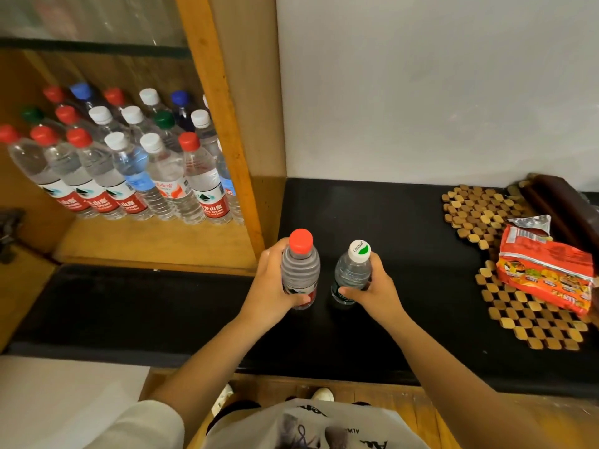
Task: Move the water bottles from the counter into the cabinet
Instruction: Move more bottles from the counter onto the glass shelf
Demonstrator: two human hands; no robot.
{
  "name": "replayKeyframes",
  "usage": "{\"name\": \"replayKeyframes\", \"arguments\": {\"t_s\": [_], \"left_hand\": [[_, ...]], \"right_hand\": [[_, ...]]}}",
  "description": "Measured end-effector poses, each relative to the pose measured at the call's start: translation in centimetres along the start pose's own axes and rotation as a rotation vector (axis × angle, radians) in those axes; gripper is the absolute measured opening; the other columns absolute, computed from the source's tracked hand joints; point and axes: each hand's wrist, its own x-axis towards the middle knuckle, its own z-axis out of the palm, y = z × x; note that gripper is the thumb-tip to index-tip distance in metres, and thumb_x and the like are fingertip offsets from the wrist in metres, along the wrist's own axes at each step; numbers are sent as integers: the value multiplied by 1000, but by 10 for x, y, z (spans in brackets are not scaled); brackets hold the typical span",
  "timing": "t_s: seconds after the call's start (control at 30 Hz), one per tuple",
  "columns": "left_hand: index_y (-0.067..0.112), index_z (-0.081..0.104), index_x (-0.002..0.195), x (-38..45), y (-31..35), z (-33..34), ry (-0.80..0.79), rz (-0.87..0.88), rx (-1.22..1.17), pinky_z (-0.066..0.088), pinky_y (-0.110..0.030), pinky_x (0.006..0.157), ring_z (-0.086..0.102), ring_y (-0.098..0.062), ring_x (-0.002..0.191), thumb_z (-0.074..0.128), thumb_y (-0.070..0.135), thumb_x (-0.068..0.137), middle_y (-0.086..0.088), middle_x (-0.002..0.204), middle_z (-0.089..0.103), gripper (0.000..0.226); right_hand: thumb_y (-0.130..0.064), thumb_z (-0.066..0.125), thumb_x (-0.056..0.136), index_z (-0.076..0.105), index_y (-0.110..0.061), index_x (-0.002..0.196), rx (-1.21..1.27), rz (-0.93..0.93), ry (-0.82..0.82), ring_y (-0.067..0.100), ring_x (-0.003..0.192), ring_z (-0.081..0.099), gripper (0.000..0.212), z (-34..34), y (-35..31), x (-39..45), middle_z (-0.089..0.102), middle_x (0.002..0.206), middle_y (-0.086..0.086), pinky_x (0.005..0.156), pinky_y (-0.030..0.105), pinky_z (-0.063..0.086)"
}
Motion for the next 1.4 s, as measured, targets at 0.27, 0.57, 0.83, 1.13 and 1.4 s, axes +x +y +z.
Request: {"name": "replayKeyframes", "arguments": {"t_s": [0.27, 0.57, 0.83, 1.13, 1.4], "left_hand": [[40, 22, 126, 1, -11, 16, 37, 55, -202, 33, -25, 107, 43, -4, 122, 76, 5, 70, 12, 124, 44, 86], [50, 15, 119, -27, -28, -42, -87, 67, -342, 40, -19, 98, 45, 6, 118, 77, 18, 72, 19, 124, 43, 84], [53, 23, 118, -42, 19, -154, 32, 288, -377, 39, -8, 93, 47, 5, 118, 78, 29, 67, 35, 117, 48, 78], [21, 23, 125, -41, 105, -293, 158, 681, -434, 51, -21, 84, 60, -3, 104, 67, 13, 69, 25, 110, 59, 71], [15, 24, 119, -6, 173, -383, 151, 796, -473, 53, -17, 67, 67, -3, 85, 63, 4, 71, 11, 96, 69, 63]], "right_hand": [[-7, 78, 67, 37, -17, 131, -10, 0, 61, 15, 118, 49, 77, 12, 0, -8, 52, 128, 1, 95, 30, 40], [-4, 79, 66, 31, -36, 121, 53, -36, 44, 0, 102, 47, 79, 26, -31, -41, 47, 108, -24, 84, 13, 41], [-21, 79, 63, 43, -41, 114, 99, -305, 58, -10, 103, 55, 66, 41, -145, -73, 61, 109, -23, 74, 8, 47], [-37, 74, 57, 54, -28, 120, 208, -723, 79, 5, 103, 63, 67, 55, -299, -88, 66, 113, -13, 78, 13, 51], [-28, 79, 62, 53, -22, 124, 240, -917, 55, 5, 101, 64, 67, 55, -418, -80, 68, 111, -11, 73, 15, 52]]}}
